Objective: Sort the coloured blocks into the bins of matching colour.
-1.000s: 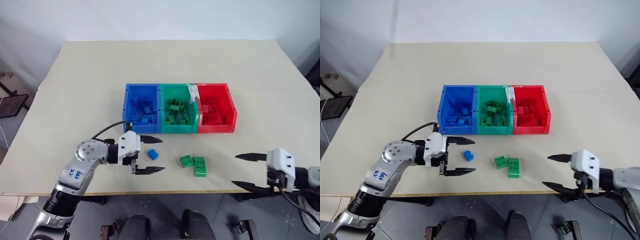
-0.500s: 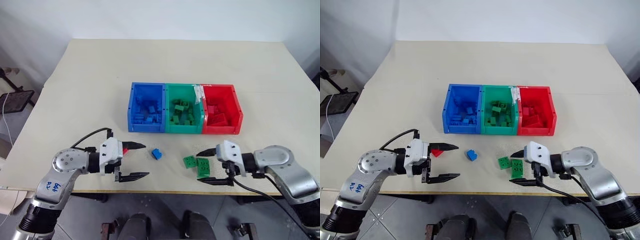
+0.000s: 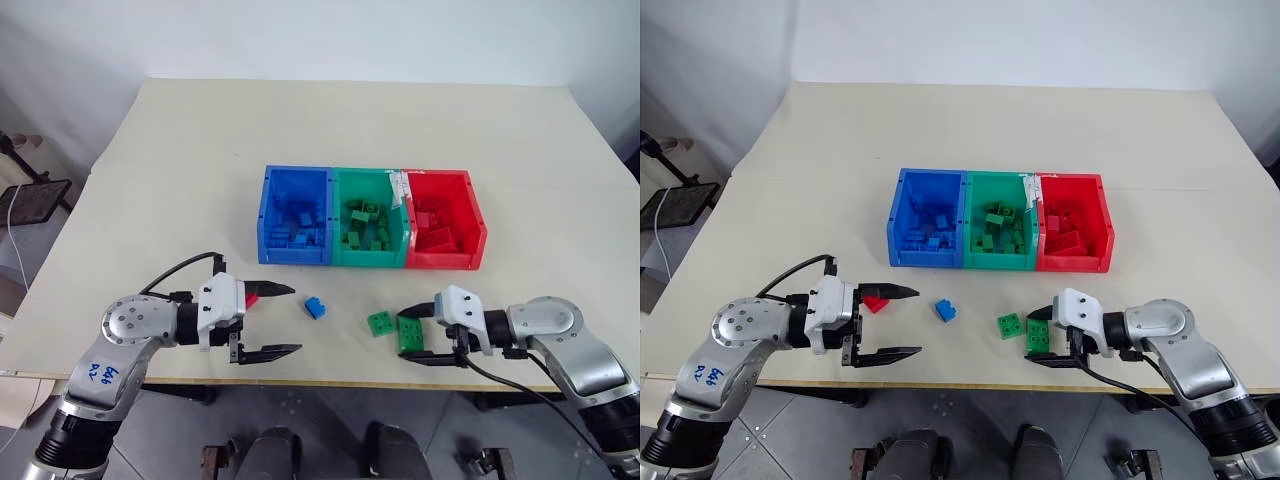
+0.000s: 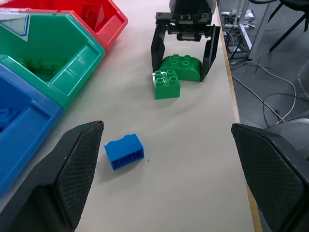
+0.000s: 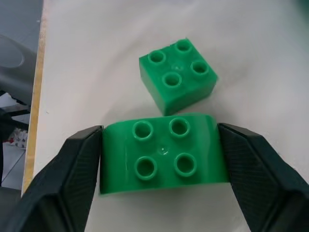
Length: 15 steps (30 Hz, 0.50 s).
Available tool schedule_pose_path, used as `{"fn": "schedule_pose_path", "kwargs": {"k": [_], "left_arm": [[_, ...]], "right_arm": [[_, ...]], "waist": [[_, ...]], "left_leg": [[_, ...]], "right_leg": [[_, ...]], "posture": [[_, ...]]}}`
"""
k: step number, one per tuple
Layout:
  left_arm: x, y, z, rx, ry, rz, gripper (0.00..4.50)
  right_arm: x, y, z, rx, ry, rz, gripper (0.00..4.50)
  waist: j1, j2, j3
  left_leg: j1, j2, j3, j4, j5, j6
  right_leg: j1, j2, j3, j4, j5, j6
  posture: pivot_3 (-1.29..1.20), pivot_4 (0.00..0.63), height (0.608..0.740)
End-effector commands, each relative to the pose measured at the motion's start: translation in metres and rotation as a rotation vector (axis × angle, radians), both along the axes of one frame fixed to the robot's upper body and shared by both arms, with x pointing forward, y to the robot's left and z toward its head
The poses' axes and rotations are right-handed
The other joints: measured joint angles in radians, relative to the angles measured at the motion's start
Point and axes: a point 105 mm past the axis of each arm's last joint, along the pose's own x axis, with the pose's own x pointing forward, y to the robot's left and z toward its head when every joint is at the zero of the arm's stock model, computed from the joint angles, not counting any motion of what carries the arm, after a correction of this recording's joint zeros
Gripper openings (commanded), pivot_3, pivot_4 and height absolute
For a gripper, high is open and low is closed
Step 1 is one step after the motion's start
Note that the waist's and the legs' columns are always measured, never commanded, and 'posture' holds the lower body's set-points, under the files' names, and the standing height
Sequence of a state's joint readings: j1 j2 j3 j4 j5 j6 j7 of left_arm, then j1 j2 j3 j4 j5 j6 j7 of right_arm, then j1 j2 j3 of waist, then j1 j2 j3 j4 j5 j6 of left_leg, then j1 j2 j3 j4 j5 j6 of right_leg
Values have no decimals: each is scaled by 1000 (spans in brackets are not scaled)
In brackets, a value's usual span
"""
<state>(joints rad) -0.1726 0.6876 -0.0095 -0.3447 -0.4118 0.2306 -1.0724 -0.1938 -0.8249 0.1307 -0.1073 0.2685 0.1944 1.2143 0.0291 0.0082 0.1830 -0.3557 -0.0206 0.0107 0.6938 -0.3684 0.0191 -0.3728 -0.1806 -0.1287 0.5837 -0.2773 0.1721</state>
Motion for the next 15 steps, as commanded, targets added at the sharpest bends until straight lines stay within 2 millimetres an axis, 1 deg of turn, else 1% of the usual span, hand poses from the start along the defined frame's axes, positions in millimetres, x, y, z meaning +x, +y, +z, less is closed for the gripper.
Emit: {"fn": "schedule_pose_path", "kwargs": {"k": [1, 4, 6, 8, 10, 12, 15], "left_arm": [[0, -1, 6, -11, -23, -21, 4500], [2, -1, 8, -23, -35, -12, 4500], [3, 1, 12, -40, -40, 0, 4500], [2, 3, 14, -45, -39, 5, 4500], [5, 8, 17, -55, -44, 47, 4500], [8, 18, 17, -61, -48, 102, 4500], [10, 28, 14, -61, -44, 155, 4500]], "right_arm": [[-2, -6, -3, 33, 37, -34, 3345], [-4, -4, 24, 108, 10, -17, 3345], [2, 2, 49, 182, 11, -40, 3345], [9, 6, 64, 235, 33, -85, 3345], [26, 17, 87, 293, -1, -128, 3345], [44, 27, 105, 338, -42, -171, 3345], [63, 36, 116, 372, -60, -233, 3345]], "waist": [[-1, 0, 0], [-2, 0, 0], [-4, 0, 0], [-9, 1, 0], [-14, 1, 1], [-15, 1, 1], [-16, 1, 1]], "left_leg": [[0, 0, 0, 0, 0, 0], [0, 0, 0, 0, 0, 0], [-1, 0, 0, 0, 0, 0], [-1, 1, 0, 0, 0, 0], [0, 2, 0, 0, 0, -1], [0, 2, -1, -1, 0, -1], [-1, 2, -1, -1, -1, -2]], "right_leg": [[0, 0, 0, 0, 0, 0], [0, 0, 0, 0, 0, 0], [-1, 0, 0, 0, 0, 0], [-2, 0, 1, 0, 0, 0], [-2, 1, 1, 1, 0, 0], [-3, 1, 1, 1, 0, 0], [-4, 1, 1, 1, 0, 0]], "posture": [[0, 150, 740], [0, 150, 740], [0, 150, 740], [0, 150, 740], [0, 150, 740], [0, 150, 740], [0, 150, 740]]}}
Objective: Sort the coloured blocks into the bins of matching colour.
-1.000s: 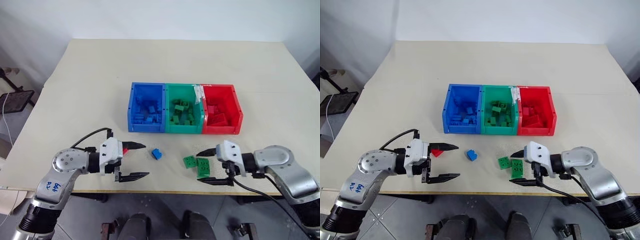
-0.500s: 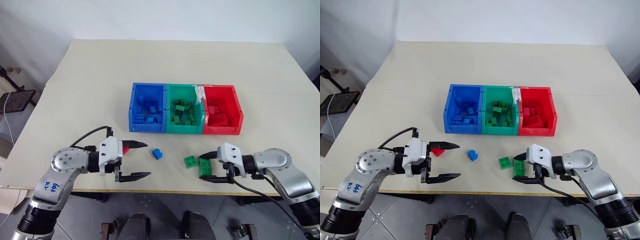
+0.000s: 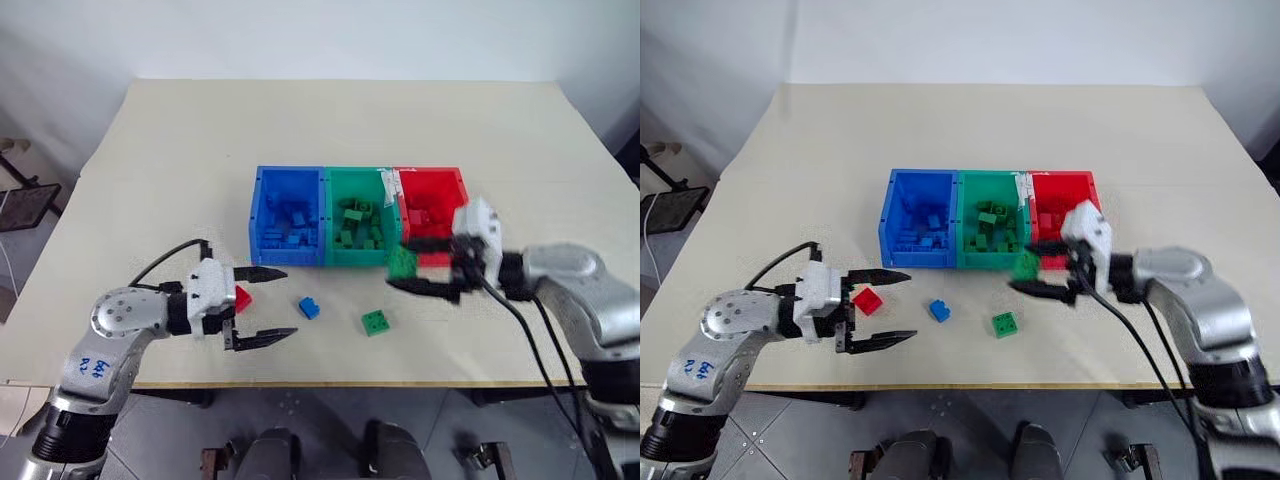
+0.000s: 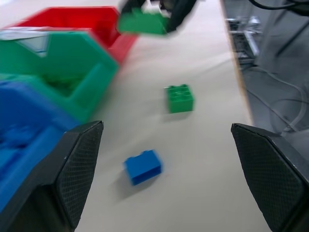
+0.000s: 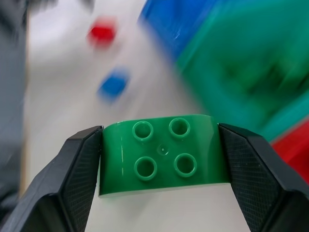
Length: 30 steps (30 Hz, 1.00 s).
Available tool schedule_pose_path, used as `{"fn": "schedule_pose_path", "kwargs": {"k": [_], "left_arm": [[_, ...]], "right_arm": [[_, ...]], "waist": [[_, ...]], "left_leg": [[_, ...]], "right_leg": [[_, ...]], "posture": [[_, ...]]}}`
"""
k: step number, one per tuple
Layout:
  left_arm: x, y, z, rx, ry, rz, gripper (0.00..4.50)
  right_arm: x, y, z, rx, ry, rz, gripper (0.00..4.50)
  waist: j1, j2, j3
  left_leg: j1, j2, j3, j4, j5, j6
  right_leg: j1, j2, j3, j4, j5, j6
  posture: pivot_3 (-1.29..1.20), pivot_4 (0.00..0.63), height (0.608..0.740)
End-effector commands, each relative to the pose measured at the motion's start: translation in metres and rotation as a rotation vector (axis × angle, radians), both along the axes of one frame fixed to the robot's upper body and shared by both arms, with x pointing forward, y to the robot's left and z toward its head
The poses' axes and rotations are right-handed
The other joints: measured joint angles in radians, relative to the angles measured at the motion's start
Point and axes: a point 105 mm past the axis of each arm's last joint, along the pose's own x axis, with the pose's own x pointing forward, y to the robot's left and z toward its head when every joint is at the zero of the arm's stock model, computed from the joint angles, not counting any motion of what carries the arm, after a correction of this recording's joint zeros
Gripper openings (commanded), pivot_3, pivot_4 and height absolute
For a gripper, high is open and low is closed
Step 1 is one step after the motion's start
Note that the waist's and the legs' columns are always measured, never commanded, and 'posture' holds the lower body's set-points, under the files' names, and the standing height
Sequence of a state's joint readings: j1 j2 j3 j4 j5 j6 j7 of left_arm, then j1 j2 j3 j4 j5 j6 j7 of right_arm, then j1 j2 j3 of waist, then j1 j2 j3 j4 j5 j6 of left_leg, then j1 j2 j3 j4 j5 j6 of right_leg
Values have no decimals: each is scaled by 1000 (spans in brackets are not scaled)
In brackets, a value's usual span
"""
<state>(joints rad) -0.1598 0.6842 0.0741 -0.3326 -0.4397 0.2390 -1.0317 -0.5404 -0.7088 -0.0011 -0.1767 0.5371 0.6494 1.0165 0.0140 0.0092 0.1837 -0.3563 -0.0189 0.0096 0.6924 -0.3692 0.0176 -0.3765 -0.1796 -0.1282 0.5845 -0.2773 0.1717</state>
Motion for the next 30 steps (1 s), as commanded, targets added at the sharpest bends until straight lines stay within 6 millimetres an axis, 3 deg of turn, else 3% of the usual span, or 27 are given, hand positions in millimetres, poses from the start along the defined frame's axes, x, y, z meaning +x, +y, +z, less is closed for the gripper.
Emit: {"fn": "schedule_pose_path", "kwargs": {"k": [1, 5, 8, 11, 13, 18, 25, 30], "left_arm": [[2, 17, 2, -6, -20, 77, 4500], [5, 45, -6, 14, -20, 204, 4500], [5, 52, -9, 24, -29, 237, 4500], [5, 53, -9, 27, -34, 242, 4500], [5, 53, -9, 28, -34, 242, 4500], [8, 54, -8, 26, -33, 237, 4500], [16, 38, -5, 36, -63, 148, 4500], [19, 5, -7, 30, -81, 24, 4500]], "right_arm": [[21, 5, 11, 20, -5, -87, 3345], [64, 24, 28, 32, -100, -187, 3345], [78, 29, 28, 17, -134, -215, 3345], [79, 29, 31, 27, -151, -203, 4365], [76, 29, 32, 32, -157, -179, 4437], [47, 14, 32, 54, -216, -61, 4437], [-24, -59, 12, 154, -258, -34, 4437], [-56, -114, -25, -8, -190, -144, 4437]], "waist": [[-1, 0, 0], [-11, 1, 1], [-13, 1, 1], [-14, 1, 1], [-17, 1, 1], [-16, 1, 1], [10, 1, 1], [10, 1, 1]], "left_leg": [[0, 0, 0, 0, 0, 0], [-1, 0, 1, 0, 0, 0], [-2, -1, 1, 0, 0, 0], [-3, -1, 1, -1, 0, 0], [-4, -2, 1, -1, 0, 0], [-4, -1, 2, -2, 0, 0], [-4, -2, 4, -1, -1, 1], [-1, -1, 8, -1, 0, 1]], "right_leg": [[0, 0, 0, 0, 0, 0], [-2, 0, -1, 0, 0, 0], [-2, 0, -3, 3, 0, 0], [-2, 0, -4, 3, 0, 0], [-2, 0, -4, 3, 0, 0], [-3, 0, -5, 3, 0, 0], [0, -1, -6, 0, 0, 0], [1, 0, -4, 0, 0, 0]], "posture": [[0, 150, 740], [0, 150, 740], [0, 150, 740], [0, 150, 740], [0, 150, 740], [0, 150, 740], [0, 150, 740], [0, 150, 740]]}}
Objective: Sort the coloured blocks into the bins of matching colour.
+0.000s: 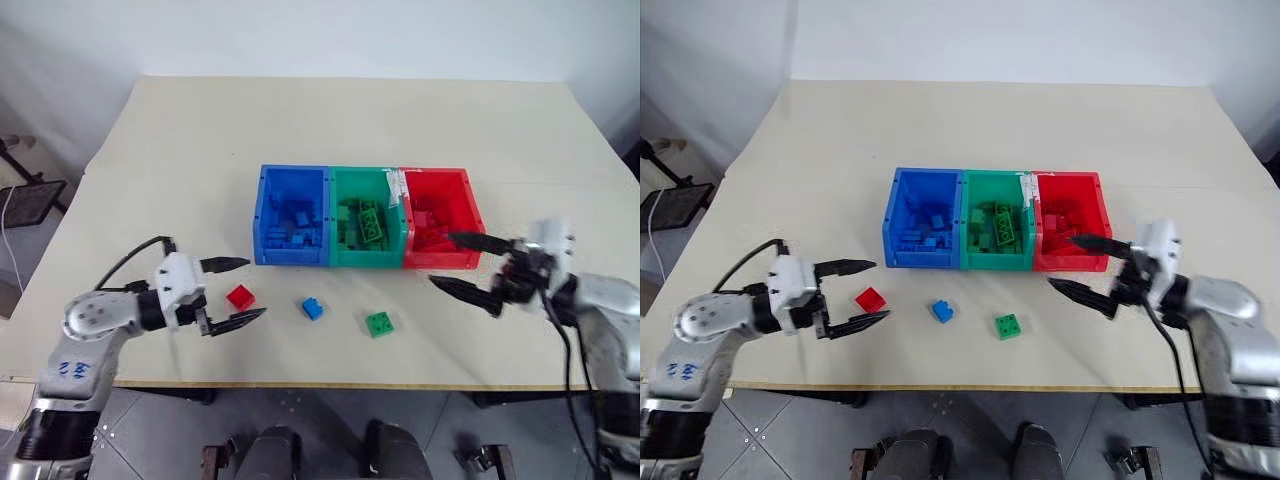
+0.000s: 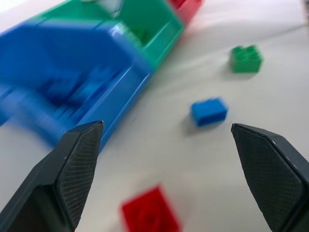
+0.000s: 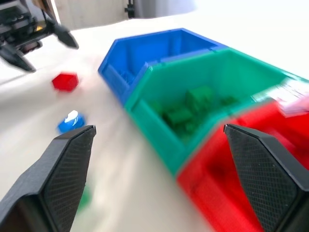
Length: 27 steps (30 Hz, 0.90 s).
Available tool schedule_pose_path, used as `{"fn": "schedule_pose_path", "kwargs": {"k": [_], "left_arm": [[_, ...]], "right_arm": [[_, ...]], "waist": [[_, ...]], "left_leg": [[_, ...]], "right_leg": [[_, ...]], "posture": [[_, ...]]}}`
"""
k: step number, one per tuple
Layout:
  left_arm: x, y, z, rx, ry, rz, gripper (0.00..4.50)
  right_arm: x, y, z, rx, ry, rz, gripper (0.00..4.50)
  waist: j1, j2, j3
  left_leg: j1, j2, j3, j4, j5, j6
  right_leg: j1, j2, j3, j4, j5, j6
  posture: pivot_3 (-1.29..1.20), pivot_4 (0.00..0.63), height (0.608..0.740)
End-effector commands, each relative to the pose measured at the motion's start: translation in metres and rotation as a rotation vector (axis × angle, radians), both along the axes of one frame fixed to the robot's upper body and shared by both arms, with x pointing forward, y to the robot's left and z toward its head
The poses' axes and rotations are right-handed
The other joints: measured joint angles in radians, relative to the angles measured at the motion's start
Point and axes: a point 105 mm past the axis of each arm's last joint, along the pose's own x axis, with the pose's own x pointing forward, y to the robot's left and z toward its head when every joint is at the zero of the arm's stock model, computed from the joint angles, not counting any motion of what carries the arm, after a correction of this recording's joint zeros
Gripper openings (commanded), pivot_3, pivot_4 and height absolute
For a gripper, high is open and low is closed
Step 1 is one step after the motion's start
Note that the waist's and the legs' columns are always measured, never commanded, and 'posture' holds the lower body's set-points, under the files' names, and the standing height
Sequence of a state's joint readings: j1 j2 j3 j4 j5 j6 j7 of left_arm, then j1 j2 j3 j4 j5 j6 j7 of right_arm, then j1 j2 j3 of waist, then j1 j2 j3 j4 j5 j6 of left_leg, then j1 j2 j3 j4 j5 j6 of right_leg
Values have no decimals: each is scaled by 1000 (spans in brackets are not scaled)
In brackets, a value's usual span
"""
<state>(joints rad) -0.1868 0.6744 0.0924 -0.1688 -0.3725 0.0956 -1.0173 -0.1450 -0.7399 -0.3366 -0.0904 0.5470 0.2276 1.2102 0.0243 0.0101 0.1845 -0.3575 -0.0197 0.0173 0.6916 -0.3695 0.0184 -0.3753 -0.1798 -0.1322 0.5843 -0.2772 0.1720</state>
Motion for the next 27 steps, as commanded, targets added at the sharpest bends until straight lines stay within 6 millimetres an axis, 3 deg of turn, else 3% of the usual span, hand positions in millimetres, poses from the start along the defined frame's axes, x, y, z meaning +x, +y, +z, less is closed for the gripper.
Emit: {"fn": "schedule_pose_path", "kwargs": {"k": [1, 5, 8, 9, 12, 18, 21, 26, 27], "left_arm": [[-3, -22, 0, 21, -13, -107, 4500], [-9, -35, -6, 49, 25, -211, 4500], [-7, -41, -4, 48, 30, -240, 4500], [-7, -41, -3, 47, 34, -247, 4500], [-7, -36, -2, 51, 19, -233, 4500], [-10, -23, -4, 55, 21, -196, 4500], [-12, -17, -3, 50, 22, -173, 4500], [-25, -2, -10, 88, 71, -168, 4500], [-25, -1, -11, 91, 70, -164, 4500]], "right_arm": [[-22, -30, -4, -89, -2, -30, 4437], [-30, -52, -23, -188, 61, -48, 4437], [-24, -53, -25, -193, 50, -46, 4437], [-21, -48, -25, -206, 43, -20, 4437], [-10, -3, -26, -234, 91, 138, 4437], [1, 48, -36, -292, 184, 287, 4437], [11, 66, -41, -328, 172, 301, 4437], [24, 86, -70, -468, 158, 343, 4437], [25, 90, -72, -460, 159, 350, 4265]], "waist": [[0, 0, 0], [-7, 0, 0], [-10, 0, 0], [-11, 0, 0], [-20, 0, 0], [-17, 0, 0], [-10, 0, 0], [-6, 0, 0], [-6, 0, 0]], "left_leg": [[0, 0, 1, 0, 0, 0], [3, 1, 5, 0, 0, 0], [4, 1, 7, -1, 0, 0], [4, 1, 7, 0, 0, 0], [5, 2, 7, 0, 0, 0], [2, 1, 4, 0, 0, 0], [2, 1, 0, 1, 0, 0], [1, 1, -4, 2, 0, 0], [1, 1, -4, 1, 0, 0]], "right_leg": [[0, 0, 1, 0, 0, 0], [0, 0, 4, 0, 0, 0], [0, 1, 6, 0, 0, 0], [0, 1, 6, 0, 0, 0], [0, 1, 6, 0, 0, 0], [-1, 0, 4, 0, 0, 0], [-1, 0, 3, 0, 0, 0], [-1, 0, 3, 0, 0, 0], [-1, 0, 3, 0, 0, 0]], "posture": [[0, 150, 740], [0, 150, 740], [0, 150, 740], [0, 150, 740], [0, 150, 740], [0, 150, 740], [0, 150, 740], [0, 150, 740], [0, 150, 740]]}}
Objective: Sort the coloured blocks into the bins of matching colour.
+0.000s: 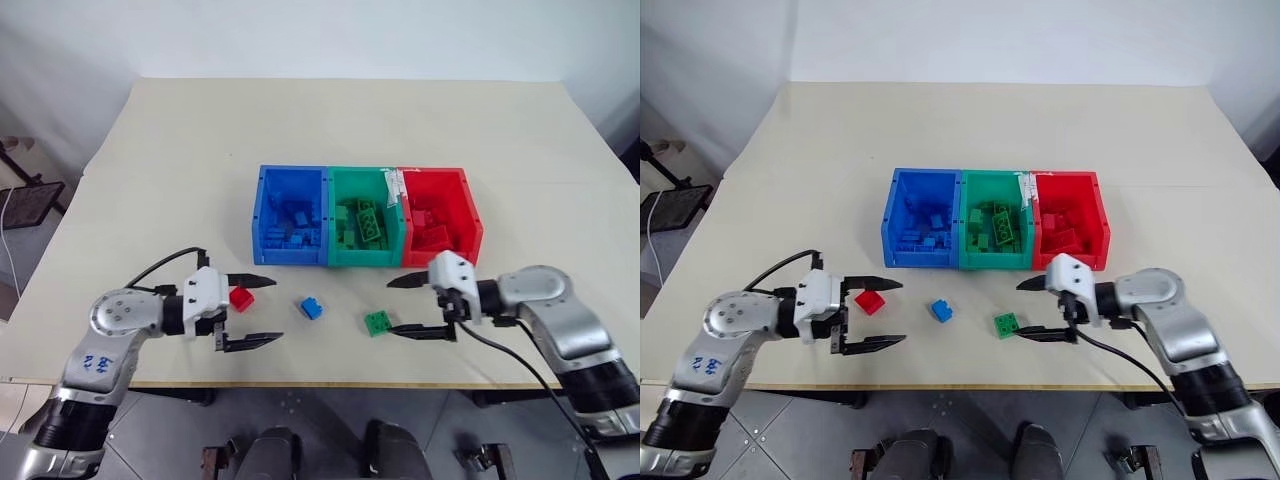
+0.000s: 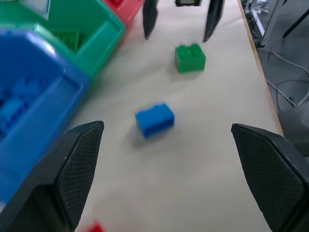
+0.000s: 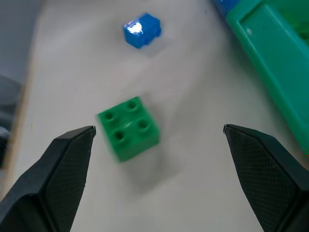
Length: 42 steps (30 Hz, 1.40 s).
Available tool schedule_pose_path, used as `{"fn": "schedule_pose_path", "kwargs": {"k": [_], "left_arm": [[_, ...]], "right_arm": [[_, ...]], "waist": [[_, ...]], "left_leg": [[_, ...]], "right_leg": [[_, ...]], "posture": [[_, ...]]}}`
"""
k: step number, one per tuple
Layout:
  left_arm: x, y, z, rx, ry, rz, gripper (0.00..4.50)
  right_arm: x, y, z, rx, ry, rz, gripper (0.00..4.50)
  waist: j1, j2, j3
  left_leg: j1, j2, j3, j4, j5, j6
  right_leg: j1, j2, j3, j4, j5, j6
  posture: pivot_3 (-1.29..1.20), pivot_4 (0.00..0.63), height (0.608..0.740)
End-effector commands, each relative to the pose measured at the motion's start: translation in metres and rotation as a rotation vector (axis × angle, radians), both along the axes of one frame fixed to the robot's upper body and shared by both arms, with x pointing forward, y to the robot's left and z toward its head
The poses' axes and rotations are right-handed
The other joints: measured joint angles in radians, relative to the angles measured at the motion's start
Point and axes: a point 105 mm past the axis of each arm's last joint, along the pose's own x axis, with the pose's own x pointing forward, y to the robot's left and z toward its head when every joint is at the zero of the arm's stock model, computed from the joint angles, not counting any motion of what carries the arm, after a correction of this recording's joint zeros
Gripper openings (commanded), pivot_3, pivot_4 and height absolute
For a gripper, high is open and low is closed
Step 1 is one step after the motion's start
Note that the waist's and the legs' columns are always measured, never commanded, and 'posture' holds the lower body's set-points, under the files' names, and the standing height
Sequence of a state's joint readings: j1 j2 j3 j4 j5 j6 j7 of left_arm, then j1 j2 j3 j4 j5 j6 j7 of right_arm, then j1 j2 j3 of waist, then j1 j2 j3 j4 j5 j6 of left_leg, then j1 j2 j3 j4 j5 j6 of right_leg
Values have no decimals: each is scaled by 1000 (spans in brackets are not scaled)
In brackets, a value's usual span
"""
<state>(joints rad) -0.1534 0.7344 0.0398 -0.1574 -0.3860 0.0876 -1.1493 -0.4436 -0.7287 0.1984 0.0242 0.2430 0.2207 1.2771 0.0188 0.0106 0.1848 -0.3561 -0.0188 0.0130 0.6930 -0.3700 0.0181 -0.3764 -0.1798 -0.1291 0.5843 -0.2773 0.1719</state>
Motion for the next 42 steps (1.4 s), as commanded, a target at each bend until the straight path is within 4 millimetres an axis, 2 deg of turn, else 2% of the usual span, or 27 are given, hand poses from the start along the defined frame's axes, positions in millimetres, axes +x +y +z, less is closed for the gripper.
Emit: {"fn": "schedule_pose_path", "kwargs": {"k": [1, 4, 11, 12, 16, 19, 21, 25, 30, 34, 36, 39, 42], "left_arm": [[-6, 1, 9, 0, -39, -20, 4500], [-4, 0, 9, -5, -45, -12, 4500], [-2, -1, 8, -13, -54, -1, 4500], [-2, -1, 8, -14, -56, 2, 4500], [-1, 0, 8, -15, -60, 7, 4500], [-1, -1, 7, -18, -62, 11, 4500], [-1, -1, 7, -18, -62, 13, 4500], [-2, 0, 6, -17, -60, 17, 4500], [-3, 0, 6, -17, -58, 17, 4500], [-3, 0, 7, -13, -61, 14, 4500], [-3, 2, 8, -7, -65, 15, 4500], [-3, 7, 10, 1, -73, 27, 4500], [-4, 7, 10, -1, -71, 30, 4500]], "right_arm": [[2, 8, -16, -44, -1, 21, 4051], [-1, 12, -18, -42, 5, 47, 3271], [-8, 11, -16, -33, -4, 77, 1035], [-8, 10, -15, -32, -6, 76, 899], [-5, 12, -3, 37, -5, 38, 900], [-6, 16, 12, 118, 43, 35, 1959], [-8, 17, 16, 107, 20, 67, 2616], [-13, 16, 15, 60, 15, 129, 4006], [-9, 21, 2, 1, 2, 155, 4006], [-7, 19, -17, -130, -26, 199, 4006], [-2, 23, -16, -85, -25, 175, 4006], [1, 22, -13, -48, -14, 145, 3400], [1, 20, -5, -11, -16, 124, 2388]], "waist": [[0, -1, 0], [-3, -2, -1], [-20, -2, -1], [-20, -2, -1], [-19, -2, -1], [-19, -2, -1], [-19, -2, -1], [-19, -2, -1], [-19, -2, -1], [-19, -2, -1], [-20, -2, -1], [-21, -1, -1], [-21, -1, -1]], "left_leg": [[0, 0, 0, 0, 0, 0], [1, 1, 0, 1, 0, 0], [2, 1, -1, 0, 0, 0], [2, 1, -1, 0, 0, 0], [2, 1, -1, 0, 0, 0], [2, 1, -1, 0, 0, 0], [1, 1, -2, 0, 0, 0], [1, 1, -2, 0, 0, 0], [1, 1, -1, 0, 0, 0], [1, 1, -2, 0, 0, 0], [1, 0, -1, 0, 0, 0], [1, 1, -1, 0, 0, 0], [1, 1, -2, -1, 0, 0]], "right_leg": [[0, 0, 0, 0, 0, 0], [1, 1, -1, 1, 0, 0], [1, 1, 0, 2, 0, 0], [1, 1, 0, 2, 0, 0], [1, 1, 0, 2, 0, 0], [1, 1, 0, 2, 0, 0], [1, 1, 0, 2, 0, 0], [0, 1, 0, 1, 0, 0], [0, 1, 0, 1, 0, 0], [0, 1, 0, 1, 0, 0], [0, 0, 0, 1, 0, 0], [0, 1, -1, 1, 0, 0], [0, 1, -1, 1, 0, 0]], "posture": [[0, 150, 740], [0, 150, 740], [0, 150, 740], [0, 150, 740], [0, 150, 740], [0, 150, 740], [0, 150, 740], [0, 150, 740], [0, 150, 740], [0, 150, 740], [0, 150, 740], [0, 150, 740], [0, 150, 740]]}}
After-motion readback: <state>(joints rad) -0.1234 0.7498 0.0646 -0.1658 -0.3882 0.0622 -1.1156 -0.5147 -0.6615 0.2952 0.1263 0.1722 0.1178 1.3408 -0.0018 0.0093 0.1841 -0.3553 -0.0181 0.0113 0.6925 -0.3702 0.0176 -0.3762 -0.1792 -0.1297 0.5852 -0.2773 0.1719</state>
